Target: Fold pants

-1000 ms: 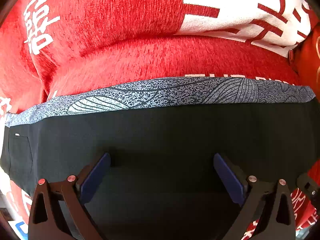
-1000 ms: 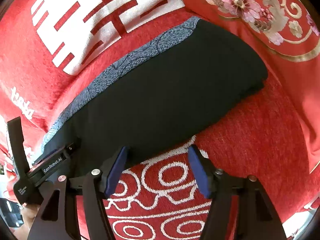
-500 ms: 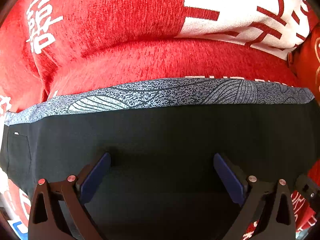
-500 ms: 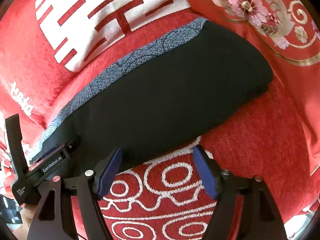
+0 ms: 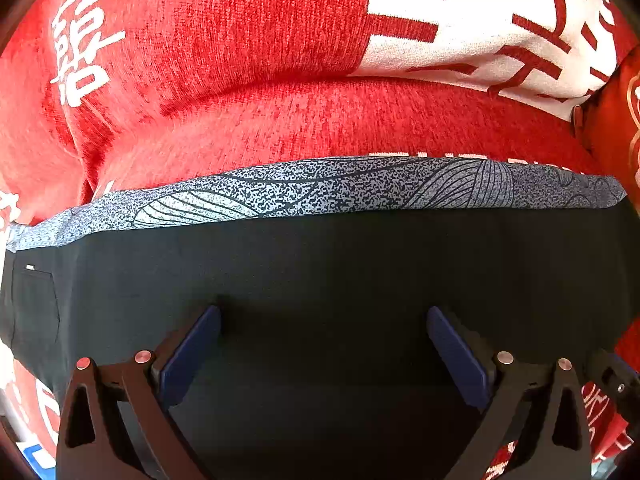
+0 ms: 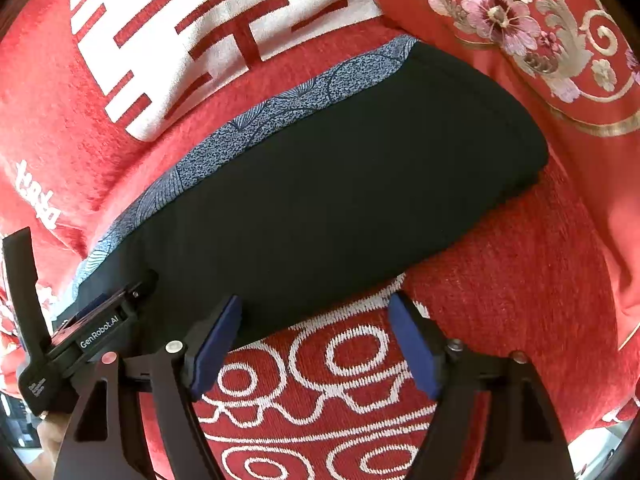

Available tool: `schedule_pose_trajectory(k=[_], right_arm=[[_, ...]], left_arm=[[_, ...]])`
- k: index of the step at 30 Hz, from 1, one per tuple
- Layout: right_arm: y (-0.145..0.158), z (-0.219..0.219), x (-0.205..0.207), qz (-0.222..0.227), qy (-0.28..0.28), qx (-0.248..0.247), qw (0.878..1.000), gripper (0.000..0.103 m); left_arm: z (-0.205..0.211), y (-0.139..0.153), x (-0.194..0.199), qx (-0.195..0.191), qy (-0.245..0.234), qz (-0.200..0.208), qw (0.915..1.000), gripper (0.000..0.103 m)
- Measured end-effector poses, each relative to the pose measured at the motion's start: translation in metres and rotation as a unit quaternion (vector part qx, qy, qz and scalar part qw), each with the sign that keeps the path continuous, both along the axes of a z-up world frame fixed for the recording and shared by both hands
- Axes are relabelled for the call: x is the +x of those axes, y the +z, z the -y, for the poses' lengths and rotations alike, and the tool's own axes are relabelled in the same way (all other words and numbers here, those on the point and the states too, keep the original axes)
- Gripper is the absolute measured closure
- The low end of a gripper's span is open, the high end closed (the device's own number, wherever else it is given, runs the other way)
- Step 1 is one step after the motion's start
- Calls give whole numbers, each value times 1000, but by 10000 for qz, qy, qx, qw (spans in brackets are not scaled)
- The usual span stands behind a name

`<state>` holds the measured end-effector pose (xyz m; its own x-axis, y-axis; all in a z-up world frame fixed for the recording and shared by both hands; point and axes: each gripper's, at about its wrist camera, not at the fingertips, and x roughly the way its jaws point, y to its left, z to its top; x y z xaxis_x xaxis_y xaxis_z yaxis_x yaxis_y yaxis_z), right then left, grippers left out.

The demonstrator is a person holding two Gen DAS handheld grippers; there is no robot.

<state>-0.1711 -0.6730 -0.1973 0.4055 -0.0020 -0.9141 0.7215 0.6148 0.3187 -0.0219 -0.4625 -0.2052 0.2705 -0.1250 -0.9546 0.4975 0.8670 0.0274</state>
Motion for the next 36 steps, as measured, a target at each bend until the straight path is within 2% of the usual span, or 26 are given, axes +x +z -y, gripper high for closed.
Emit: schedule_pose_trajectory(k=[20, 23, 26, 27, 28, 31, 33, 36], right_arm=[[5, -1, -7, 184, -23, 25, 9998, 24], [5, 7, -21, 657, -285, 477, 9963, 24], [0, 20, -44, 1113, -776, 1011, 9856, 26], [0, 23, -49, 1122, -882, 1059, 9841, 27], [3, 24, -50, 1031, -891, 983, 9858, 27], [24, 18, -43, 981, -407, 553, 9928, 27], [33, 15, -41, 1008, -250, 456, 9936, 27], [32, 22, -48, 1176, -453, 618, 9901, 27]], left_arm=[[1, 0, -2, 17, 19, 21, 10000, 0], [1, 0, -2, 13, -14, 20, 10000, 0], [1, 0, -2, 12, -62, 46, 10000, 0], [1, 0, -3, 22, -56, 40, 10000, 0], [1, 0, -2, 40, -39, 23, 10000, 0], [3, 0, -3, 83, 3, 28, 10000, 0], [4, 2, -3, 134, 68, 9, 9999, 0], [4, 8, -4, 186, 238, -38, 9995, 0]])
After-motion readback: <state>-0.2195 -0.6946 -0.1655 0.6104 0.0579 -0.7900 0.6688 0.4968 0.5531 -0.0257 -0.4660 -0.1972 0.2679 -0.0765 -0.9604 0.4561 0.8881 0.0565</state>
